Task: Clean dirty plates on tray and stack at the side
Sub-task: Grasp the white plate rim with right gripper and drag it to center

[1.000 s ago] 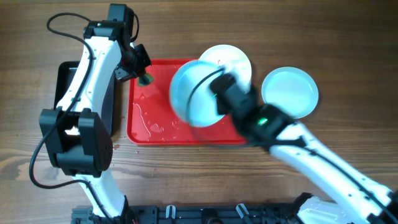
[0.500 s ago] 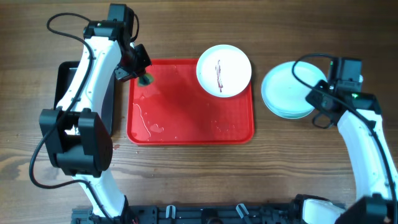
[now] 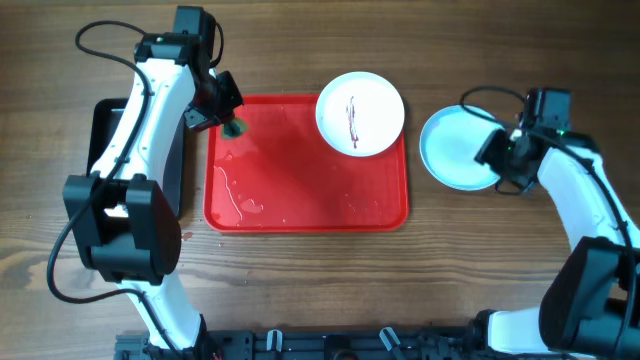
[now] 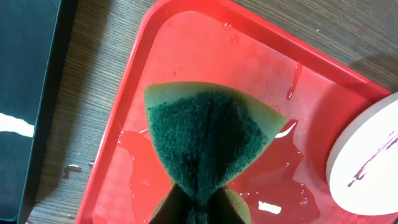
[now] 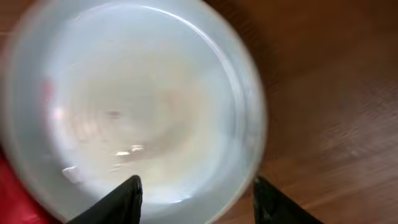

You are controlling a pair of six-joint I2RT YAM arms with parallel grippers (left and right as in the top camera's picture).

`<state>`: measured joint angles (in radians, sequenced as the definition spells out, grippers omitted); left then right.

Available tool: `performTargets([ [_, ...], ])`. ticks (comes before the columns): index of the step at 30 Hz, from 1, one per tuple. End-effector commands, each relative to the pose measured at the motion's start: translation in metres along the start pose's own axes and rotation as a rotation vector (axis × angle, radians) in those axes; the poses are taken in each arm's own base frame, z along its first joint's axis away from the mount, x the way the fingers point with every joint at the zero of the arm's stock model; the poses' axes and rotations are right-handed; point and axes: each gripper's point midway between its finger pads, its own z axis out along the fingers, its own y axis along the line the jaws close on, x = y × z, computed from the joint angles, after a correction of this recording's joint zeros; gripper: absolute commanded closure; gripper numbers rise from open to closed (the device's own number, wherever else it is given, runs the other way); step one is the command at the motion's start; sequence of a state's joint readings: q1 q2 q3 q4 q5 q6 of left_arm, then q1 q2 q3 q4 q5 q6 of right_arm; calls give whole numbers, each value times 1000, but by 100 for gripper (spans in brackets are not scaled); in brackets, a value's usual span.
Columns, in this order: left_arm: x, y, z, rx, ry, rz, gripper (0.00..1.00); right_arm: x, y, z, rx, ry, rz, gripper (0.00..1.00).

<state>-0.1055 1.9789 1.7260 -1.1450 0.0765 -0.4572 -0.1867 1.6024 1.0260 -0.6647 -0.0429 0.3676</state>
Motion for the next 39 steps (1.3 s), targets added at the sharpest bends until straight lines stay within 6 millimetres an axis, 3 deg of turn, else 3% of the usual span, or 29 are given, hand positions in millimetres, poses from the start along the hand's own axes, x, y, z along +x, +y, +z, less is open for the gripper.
performTargets([
  [1,0,-4,-2,15,0,11,96,-24,97,-52,-350,-87,-248,38],
  [3,0,-4,-2,14,0,12,96,-19,126,-58,-387,-113,-317,31],
  [7,0,-4,-2,14,1,11,96,0,158,-46,-373,-91,-301,33],
  [12,0,-4,-2,14,0,12,96,44,172,9,-262,60,-194,65],
  [19,0,-4,-2,14,0,11,96,77,181,59,-204,150,-182,74],
  [22,0,-4,-2,14,-1,12,96,80,185,67,-205,147,-214,74],
  [26,0,-4,-2,14,0,12,96,91,190,69,-201,157,-273,87],
  [31,0,-4,-2,14,-1,12,96,134,207,59,-263,273,-367,96],
  [35,-1,-2,-2,6,-5,12,96,154,215,43,-294,311,-457,94],
  [37,-1,-2,-2,5,-7,12,96,145,216,36,-289,258,-496,79],
  [38,-1,-2,-2,5,-7,12,96,133,217,34,-283,203,-537,61],
  [39,-1,-2,-2,5,-6,12,96,127,220,34,-289,173,-578,51],
])
